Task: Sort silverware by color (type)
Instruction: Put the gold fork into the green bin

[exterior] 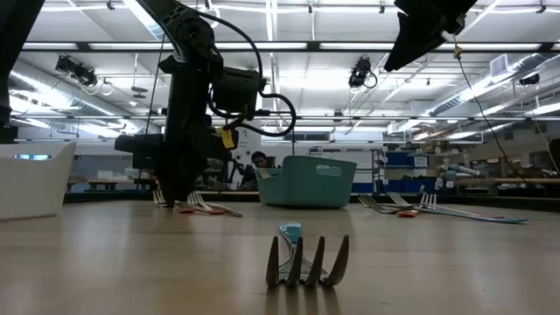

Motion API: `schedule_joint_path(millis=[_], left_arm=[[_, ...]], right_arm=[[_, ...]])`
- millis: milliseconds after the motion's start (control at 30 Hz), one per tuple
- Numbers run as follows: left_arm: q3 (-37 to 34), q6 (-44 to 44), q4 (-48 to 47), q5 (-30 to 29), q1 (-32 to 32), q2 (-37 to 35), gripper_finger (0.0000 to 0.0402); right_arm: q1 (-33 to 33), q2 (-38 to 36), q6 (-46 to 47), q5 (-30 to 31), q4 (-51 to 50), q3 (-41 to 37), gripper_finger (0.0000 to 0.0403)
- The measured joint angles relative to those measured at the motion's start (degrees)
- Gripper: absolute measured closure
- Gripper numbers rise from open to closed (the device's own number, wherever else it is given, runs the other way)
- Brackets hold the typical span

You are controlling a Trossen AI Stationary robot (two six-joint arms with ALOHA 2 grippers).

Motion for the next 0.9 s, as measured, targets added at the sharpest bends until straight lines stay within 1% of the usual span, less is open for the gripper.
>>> schedule_joint_path(millis=[200,300,467,633,900], left_arm=[[0.0,-0.38,0.07,-0.01,0.0,0.0,0.0267],[0.02,-0.42,0.02,-0.16,0.0,0.0,0.0255],[0.77,-0.47,-0.54,-1.16,0.0,0.0,0.0255],[2.55,-0.55,-3.23,-1.51,-0.02,0.0,0.0257],[2.64,-0.96,-3.87,-1.57,-0.02,0.0,0.0258]], right_arm=[[0.0,0.0,-0.01,-0.01,0.0,0.0,0.023],[0.0,0.0,-0.01,0.0,0.0,0.0,0.023],[0.02,0.0,-0.01,-0.01,0.02,0.0,0.023],[0.0,0.0,-0.01,-0.01,0.0,0.0,0.023],[0.0,0.0,-0.01,-0.01,0.02,0.0,0.023]])
